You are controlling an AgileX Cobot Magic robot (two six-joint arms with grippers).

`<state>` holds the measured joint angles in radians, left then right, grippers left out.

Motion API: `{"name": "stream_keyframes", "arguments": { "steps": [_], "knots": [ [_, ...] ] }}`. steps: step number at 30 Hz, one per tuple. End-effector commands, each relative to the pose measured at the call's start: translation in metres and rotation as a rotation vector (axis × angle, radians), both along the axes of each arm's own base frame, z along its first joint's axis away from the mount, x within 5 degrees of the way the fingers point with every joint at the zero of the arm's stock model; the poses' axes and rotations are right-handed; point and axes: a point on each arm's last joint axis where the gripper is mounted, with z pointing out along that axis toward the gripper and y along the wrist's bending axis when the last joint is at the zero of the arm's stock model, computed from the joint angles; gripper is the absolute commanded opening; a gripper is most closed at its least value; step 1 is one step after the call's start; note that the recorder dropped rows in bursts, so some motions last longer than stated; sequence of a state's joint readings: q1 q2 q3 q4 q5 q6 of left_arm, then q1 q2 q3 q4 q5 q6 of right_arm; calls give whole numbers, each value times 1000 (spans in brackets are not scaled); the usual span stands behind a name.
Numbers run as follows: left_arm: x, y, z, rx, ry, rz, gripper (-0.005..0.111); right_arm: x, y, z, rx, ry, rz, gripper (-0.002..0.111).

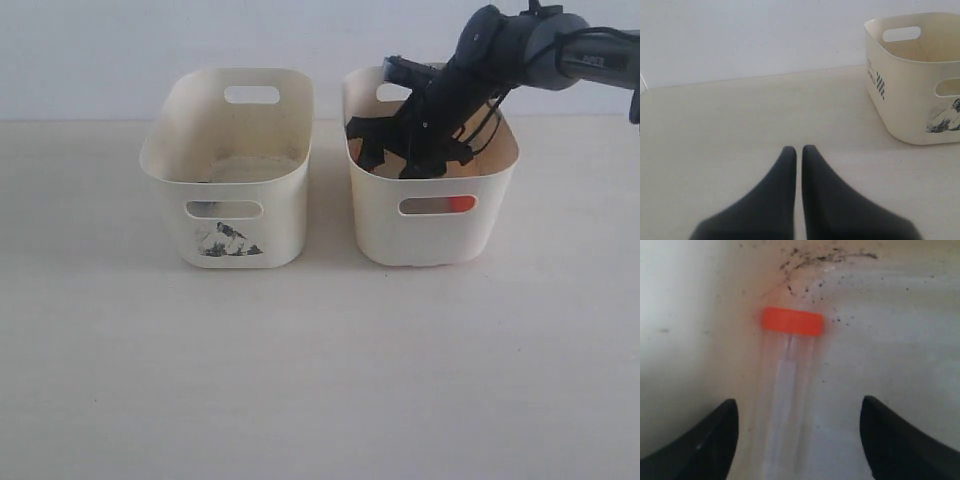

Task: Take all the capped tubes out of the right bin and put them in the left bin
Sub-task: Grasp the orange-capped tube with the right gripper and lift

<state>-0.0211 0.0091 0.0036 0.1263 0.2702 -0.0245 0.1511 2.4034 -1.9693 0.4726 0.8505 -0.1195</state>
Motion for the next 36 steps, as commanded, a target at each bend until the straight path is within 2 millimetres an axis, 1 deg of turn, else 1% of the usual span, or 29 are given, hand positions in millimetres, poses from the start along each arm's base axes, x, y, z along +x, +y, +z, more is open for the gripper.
{"name": "stream_keyframes", "arguments": {
  "steps": [1, 3, 6, 8, 11, 12, 14, 17, 20, 21, 23, 24, 26, 29, 31, 36],
  "knots": [
    [0, 0, 2, -23, -15, 1, 4, -1, 15, -8, 7, -7, 21, 77],
    [0, 0, 2, -23, -15, 1, 4, -2, 20, -11, 4, -6, 30, 80],
    [0, 0, 2, -23, -15, 1, 4, -4, 27, -21, -11, 5, 47, 79],
    [0, 0, 2, -23, -15, 1, 4, -5, 27, -30, -56, 25, 40, 78],
    [0, 0, 2, -23, -15, 1, 4, -7, 24, -42, -130, 65, 32, 68],
    [0, 0, 2, -23, -15, 1, 4, -8, 23, -45, -145, 83, 28, 63],
    [0, 0, 2, -23, -15, 1, 4, -9, 22, -48, -155, 95, 35, 57],
    [0, 0, 2, -23, -15, 1, 4, -9, 20, -49, -165, 108, 0, 47],
    [0, 0, 2, -23, -15, 1, 4, -10, 19, -48, -173, 121, -6, 31],
    [0, 0, 2, -23, -15, 1, 4, -10, 17, -48, -186, 126, -3, 21],
    [0, 0, 2, -23, -15, 1, 4, -11, 15, -47, -211, 126, 6, 7],
    [0, 0, 2, -23, -15, 1, 4, -11, 15, -44, -222, 120, 10, -1],
    [0, 0, 2, -23, -15, 1, 4, -10, 13, -38, -234, 108, 2, 0],
    [0, 0, 2, -23, -15, 1, 4, -8, 11, -22, -251, 58, -5, 0],
    [0, 0, 2, -23, -15, 1, 4, -7, 9, -5, -271, 8, -7, 0],
    [0, 0, 2, -23, -15, 1, 4, -9, 1, 48, -321, -113, -41, 0]
  ]
}}
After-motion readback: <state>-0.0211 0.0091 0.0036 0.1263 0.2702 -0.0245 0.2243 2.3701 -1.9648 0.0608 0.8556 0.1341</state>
